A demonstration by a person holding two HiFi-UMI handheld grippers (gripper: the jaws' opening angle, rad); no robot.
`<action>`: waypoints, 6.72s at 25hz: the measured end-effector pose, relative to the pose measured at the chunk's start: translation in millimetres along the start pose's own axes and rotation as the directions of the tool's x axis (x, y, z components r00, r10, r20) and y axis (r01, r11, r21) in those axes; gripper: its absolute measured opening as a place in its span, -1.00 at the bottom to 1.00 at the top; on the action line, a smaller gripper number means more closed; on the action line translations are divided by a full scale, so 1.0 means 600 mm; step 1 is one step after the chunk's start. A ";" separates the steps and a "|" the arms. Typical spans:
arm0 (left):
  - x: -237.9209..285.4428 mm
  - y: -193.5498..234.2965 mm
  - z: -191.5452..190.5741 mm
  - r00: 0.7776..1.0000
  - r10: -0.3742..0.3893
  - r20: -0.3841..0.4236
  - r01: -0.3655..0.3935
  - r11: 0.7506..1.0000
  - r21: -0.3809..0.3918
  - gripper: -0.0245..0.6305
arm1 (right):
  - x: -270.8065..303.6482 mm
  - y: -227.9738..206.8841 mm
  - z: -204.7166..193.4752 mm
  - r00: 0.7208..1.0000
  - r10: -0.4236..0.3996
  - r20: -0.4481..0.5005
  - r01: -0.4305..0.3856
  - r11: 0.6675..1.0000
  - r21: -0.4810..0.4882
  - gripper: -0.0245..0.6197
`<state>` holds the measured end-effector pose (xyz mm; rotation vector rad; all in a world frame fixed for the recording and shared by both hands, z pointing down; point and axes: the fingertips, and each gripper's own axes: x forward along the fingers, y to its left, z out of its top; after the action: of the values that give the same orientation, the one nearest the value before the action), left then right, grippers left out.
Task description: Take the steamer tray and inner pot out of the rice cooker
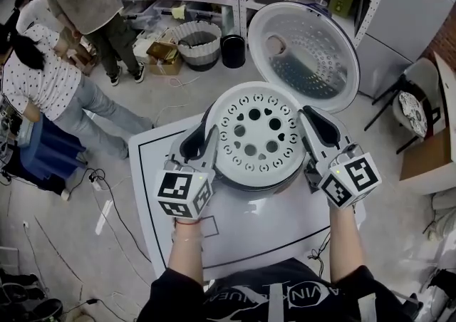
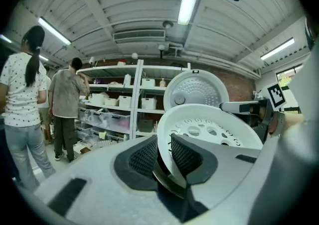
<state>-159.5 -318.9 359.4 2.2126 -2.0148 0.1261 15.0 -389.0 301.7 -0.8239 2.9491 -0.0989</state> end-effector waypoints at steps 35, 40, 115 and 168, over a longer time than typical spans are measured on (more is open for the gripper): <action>-0.208 0.082 0.099 0.933 0.248 0.261 -0.211 0.964 -0.163 -0.78 | 0.011 0.169 0.048 0.988 0.149 0.036 -0.152 0.983 0.100 -0.80; -0.270 0.122 0.086 0.910 0.338 0.242 -0.300 0.937 -0.178 -0.78 | 0.038 0.231 0.034 0.978 0.209 0.009 -0.208 0.971 0.116 -0.81; -0.468 0.302 -0.430 0.801 0.434 -0.411 -0.576 0.747 -0.333 -0.78 | 0.082 0.484 -0.514 0.731 0.331 -0.597 -0.114 0.921 0.371 -0.79; -0.204 0.094 -0.119 0.994 0.074 -0.082 -0.091 0.970 -0.226 -0.64 | -0.007 0.398 -0.168 0.913 0.335 -0.234 -0.285 0.932 0.223 -0.48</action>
<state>-224.7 -191.9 413.0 1.9571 -1.9729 -0.0163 -113.9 -178.7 382.4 -0.3281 3.2122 -0.4923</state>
